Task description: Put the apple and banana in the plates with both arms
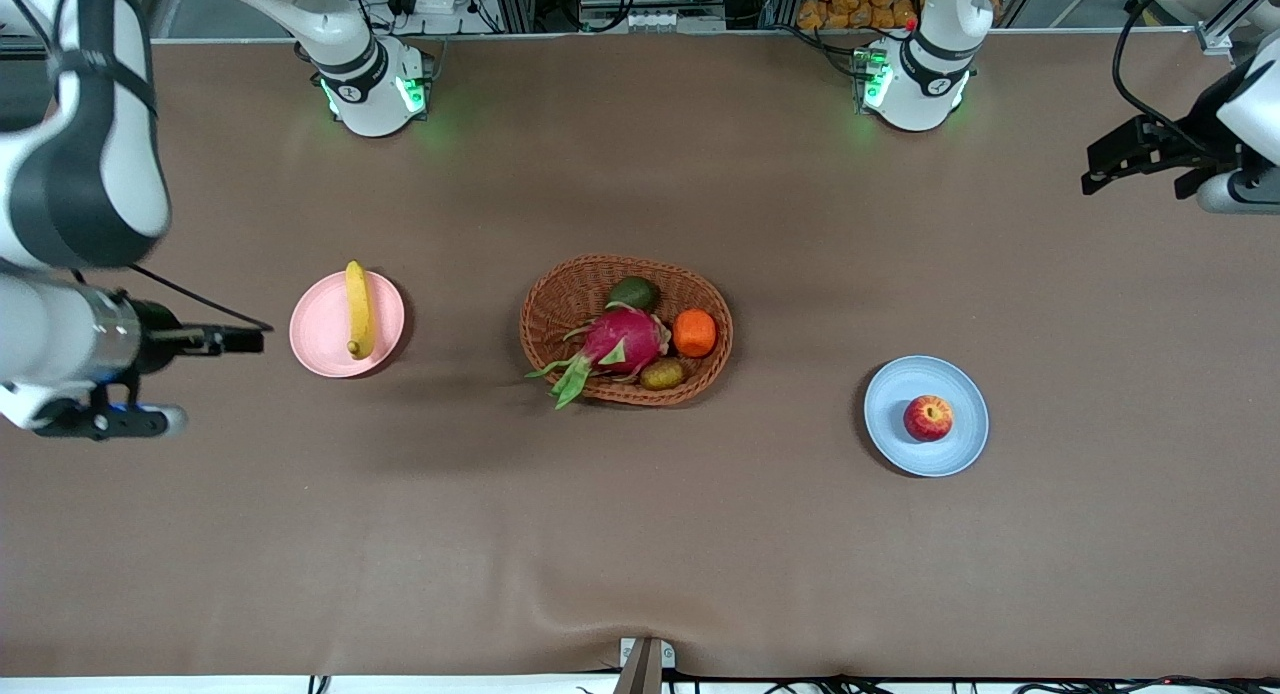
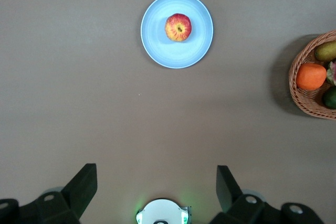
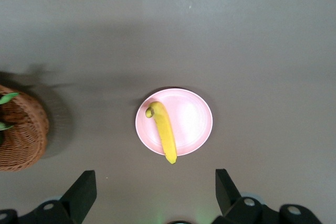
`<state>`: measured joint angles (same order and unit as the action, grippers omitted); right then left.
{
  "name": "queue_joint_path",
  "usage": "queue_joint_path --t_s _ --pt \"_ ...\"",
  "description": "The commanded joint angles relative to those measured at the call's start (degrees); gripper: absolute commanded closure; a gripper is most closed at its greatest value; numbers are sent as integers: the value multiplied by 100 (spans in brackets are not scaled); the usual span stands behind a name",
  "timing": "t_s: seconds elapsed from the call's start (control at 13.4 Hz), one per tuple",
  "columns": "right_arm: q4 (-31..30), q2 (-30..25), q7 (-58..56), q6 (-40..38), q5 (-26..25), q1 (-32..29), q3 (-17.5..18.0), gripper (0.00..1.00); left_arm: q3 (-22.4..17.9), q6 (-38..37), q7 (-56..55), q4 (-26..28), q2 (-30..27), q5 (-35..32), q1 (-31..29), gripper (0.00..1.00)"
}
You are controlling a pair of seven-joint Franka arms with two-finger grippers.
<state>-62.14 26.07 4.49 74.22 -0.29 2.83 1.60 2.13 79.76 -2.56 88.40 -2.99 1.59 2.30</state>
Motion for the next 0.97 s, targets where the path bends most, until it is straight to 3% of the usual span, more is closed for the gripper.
queue_joint_path --t_s 0.0,0.3,0.45,0.9 --pt "-245 -854 113 -171 -24 -1 15 0 191 13 -315 257 -245 78 -107 0" --pt "-2034 -2532 360 599 -50 -1 -2 0 235 13 -333 248 -263 34 -125 0" --pt "-2714 -3088 360 865 -50 7 7 0 235 22 -342 222 -246 25 -125 0" --pt "-2646 -2993 333 831 -129 34 24 0 235 83 -351 240 -228 25 -125 0"
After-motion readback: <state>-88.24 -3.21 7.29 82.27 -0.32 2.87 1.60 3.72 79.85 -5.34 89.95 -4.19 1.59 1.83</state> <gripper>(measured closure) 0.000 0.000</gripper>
